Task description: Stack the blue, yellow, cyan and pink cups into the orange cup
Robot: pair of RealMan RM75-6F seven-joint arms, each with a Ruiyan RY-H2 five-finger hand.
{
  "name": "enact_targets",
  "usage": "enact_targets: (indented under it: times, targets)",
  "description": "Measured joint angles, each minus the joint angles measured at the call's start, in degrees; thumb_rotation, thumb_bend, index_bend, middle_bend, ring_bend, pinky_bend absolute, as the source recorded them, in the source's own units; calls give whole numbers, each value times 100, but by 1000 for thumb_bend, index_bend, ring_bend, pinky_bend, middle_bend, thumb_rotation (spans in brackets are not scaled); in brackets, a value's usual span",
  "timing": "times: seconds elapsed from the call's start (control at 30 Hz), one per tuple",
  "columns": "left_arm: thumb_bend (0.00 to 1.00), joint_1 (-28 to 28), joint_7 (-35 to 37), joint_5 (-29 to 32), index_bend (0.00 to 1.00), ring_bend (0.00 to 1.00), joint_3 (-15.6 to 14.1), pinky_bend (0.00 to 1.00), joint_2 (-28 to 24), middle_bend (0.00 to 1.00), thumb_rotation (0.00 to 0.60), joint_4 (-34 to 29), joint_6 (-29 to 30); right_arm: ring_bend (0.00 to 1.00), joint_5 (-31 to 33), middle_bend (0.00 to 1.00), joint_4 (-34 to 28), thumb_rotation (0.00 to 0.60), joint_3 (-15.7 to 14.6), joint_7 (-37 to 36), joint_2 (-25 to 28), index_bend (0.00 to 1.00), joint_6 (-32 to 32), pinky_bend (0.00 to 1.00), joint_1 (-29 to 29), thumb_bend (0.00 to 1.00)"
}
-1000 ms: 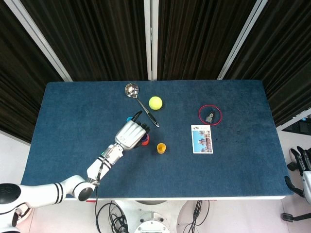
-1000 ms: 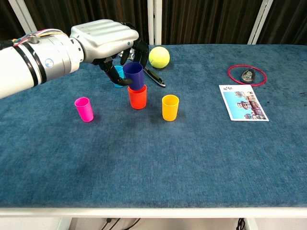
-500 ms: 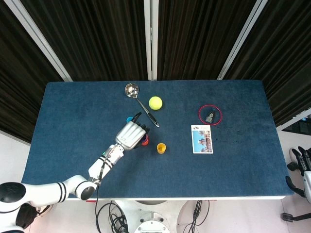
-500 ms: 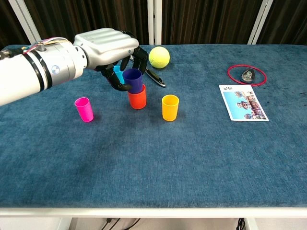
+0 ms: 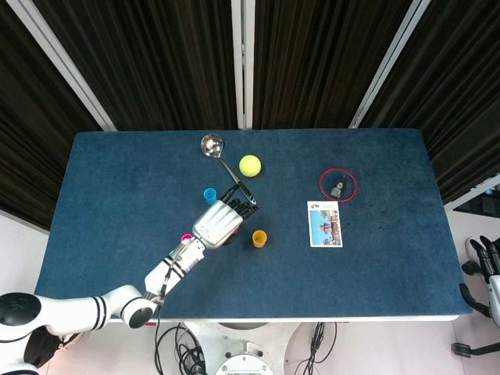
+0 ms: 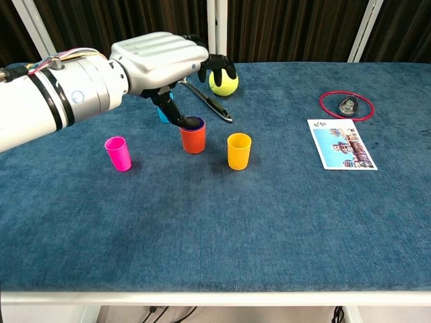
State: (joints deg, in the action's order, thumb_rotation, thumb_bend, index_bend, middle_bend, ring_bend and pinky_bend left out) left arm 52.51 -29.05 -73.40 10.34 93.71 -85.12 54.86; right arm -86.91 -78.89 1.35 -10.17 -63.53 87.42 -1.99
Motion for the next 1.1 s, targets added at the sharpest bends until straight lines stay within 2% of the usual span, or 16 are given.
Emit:
enact_targets:
  times: [0.13,0.23,0.7,0.8,1.1]
  targets:
    - [216,48,-206,3,175,262,-93,55,-25,237,600,-363,-91,0,-1,0,35,600,-7,-40,-12,0,9,0,-14,292]
    - [214,123,-405,-14,175,262,-149,55,96,237,600,-393,-144,0,-24,0,57,600,-19,-74,-23,0,20,0,-21,294]
    - [215,522,-913,178,198,245,-121,52,917,240,600,675,-435,0,-24,0,252,600,-32,-329,-26,0,-10,0,-29,295]
    - [215,568,-935,281,225,254,-116,53,988,250,600,828,-526,0,-22,0,294,600,-27,-387,-28,0,-14,0,-24,295]
    - [218,589,-1005,359,376,372,-174,82,1042,373,600,963,-524,0,-15,0,382,600,-23,-473,-46,0,-23,0,-24,299]
